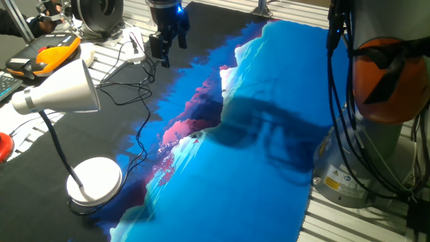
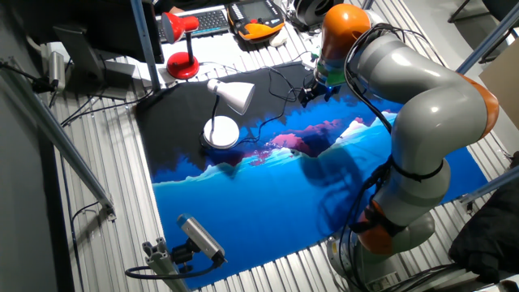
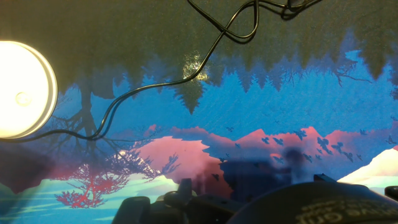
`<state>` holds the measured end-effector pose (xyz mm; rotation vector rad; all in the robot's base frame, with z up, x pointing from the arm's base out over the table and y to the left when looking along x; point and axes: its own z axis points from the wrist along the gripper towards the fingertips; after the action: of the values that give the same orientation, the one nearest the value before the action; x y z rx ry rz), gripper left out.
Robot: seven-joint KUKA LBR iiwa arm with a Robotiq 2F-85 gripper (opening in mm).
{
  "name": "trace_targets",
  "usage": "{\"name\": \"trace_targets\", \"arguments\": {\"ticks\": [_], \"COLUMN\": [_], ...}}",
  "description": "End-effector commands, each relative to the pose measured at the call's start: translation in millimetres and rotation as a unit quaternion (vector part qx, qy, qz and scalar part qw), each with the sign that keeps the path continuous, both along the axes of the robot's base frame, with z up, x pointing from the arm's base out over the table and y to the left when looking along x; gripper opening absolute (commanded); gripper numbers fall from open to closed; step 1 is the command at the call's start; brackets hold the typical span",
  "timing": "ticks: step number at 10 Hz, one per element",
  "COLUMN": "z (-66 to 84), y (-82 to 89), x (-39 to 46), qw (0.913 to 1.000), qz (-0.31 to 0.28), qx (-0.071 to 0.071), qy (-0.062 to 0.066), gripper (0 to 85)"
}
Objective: Turn on the desk lamp by pressing the button
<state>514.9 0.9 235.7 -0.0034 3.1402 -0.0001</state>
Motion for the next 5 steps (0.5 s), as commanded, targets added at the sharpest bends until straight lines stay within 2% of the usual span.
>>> {"name": "trace_targets", "arguments": {"ticks": [1,5], "z": [0.2,0.2], "y": [-0.2,-0.2], "x": [0.1,0.1], "qw": [0.9955,0.9955], "qz": [-0.023,-0.023], "qx": [-0.009,-0.009], "qy": [0.092,0.091], "gripper": [0.0,0.0]}}
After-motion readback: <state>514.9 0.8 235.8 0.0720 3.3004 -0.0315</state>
